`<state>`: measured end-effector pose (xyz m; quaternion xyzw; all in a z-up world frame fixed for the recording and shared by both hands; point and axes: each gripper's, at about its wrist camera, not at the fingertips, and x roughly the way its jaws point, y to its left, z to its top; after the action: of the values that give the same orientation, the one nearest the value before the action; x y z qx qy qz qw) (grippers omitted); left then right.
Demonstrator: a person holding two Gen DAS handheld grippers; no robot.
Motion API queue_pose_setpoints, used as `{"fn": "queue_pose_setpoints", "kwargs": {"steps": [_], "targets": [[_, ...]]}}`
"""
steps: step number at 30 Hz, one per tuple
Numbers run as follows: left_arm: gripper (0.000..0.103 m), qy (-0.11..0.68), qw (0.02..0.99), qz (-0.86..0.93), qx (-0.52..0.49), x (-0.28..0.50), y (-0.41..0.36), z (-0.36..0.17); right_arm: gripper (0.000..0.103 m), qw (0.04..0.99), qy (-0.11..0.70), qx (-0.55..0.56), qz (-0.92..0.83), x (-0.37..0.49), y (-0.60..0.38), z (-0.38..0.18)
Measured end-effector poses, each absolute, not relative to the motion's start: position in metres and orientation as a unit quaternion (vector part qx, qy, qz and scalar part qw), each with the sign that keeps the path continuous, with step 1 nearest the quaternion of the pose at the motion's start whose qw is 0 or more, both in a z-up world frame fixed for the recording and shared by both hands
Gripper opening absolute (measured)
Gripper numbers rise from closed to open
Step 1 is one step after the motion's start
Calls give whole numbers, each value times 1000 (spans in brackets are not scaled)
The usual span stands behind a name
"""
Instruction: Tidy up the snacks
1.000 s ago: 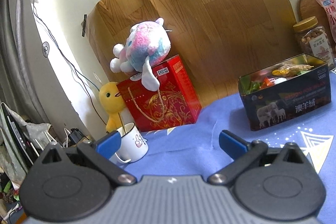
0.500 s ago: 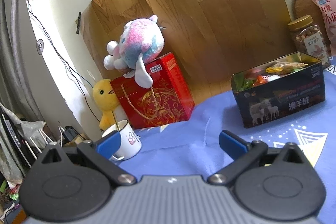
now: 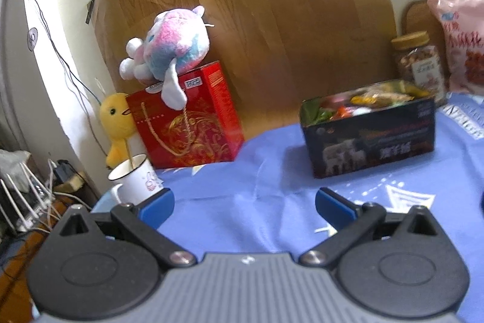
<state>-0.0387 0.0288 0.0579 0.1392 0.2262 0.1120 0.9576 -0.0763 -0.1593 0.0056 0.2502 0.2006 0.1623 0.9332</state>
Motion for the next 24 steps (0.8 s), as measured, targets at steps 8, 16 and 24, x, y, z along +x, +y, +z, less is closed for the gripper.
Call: {"fn": "queue_pose_setpoints", "kwargs": {"steps": [8,16,24], "targets": [[103,209,969,81,100,-46,28,72,90,937,195,245,156,-78,-161,7],[103,223,969,62,91,-47,21,76,90,943,185,232,149,-82,-160,9],[103,265,961,35,74,-45,17,72,92,953,168,205,147,-89,-155,14]]}}
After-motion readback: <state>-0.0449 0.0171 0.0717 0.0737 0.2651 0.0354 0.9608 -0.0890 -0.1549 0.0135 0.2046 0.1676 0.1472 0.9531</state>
